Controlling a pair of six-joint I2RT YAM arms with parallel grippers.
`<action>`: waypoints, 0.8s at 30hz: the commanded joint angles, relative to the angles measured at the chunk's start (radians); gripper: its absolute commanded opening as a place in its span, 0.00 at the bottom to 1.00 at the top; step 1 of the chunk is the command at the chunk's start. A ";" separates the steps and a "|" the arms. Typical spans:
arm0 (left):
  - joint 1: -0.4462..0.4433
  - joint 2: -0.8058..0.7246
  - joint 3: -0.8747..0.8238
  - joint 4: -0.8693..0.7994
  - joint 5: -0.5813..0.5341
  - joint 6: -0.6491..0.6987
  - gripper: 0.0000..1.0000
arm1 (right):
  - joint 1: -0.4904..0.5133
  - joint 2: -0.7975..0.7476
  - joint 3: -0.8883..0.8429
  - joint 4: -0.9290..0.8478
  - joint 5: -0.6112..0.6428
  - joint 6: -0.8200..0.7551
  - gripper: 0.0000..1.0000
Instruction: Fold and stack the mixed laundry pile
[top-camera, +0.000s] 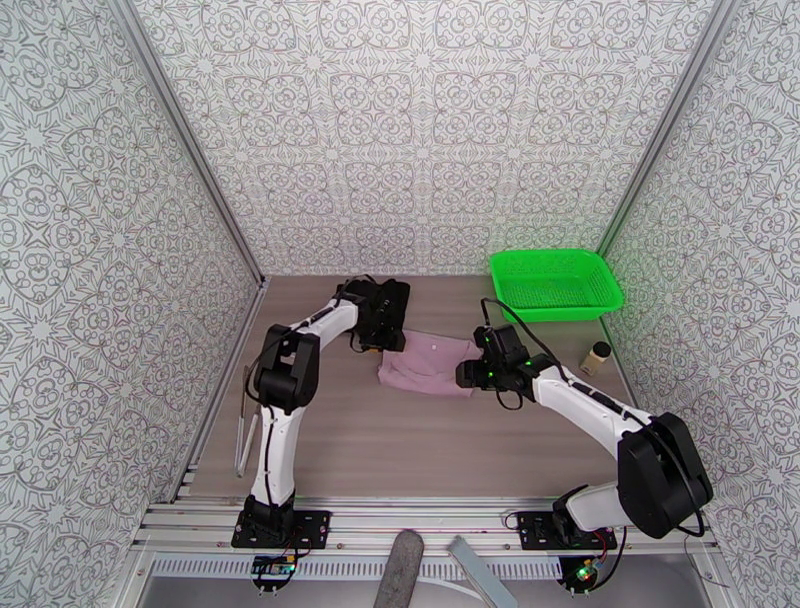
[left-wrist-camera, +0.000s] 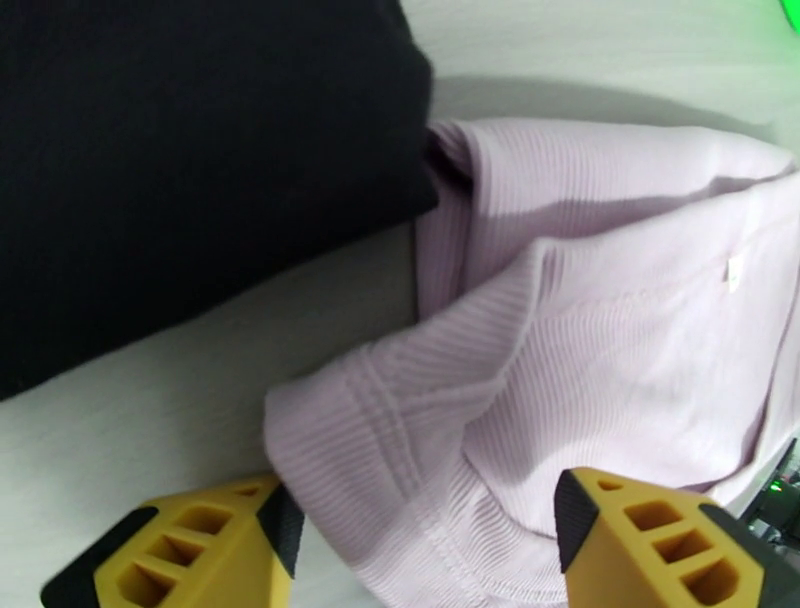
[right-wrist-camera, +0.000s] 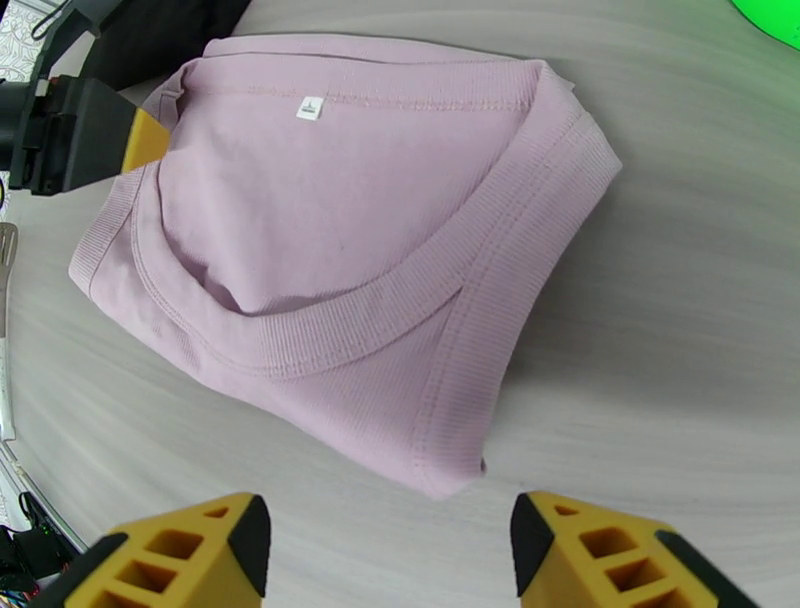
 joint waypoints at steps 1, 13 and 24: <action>-0.093 0.125 -0.019 0.061 0.004 0.018 0.71 | -0.003 0.007 -0.019 0.025 -0.010 0.013 0.67; -0.124 0.138 -0.032 0.104 0.037 -0.030 0.55 | -0.003 0.008 -0.044 0.051 -0.018 0.031 0.67; -0.160 0.155 -0.005 0.079 0.002 -0.056 0.39 | -0.004 0.070 -0.100 0.094 0.015 0.221 0.66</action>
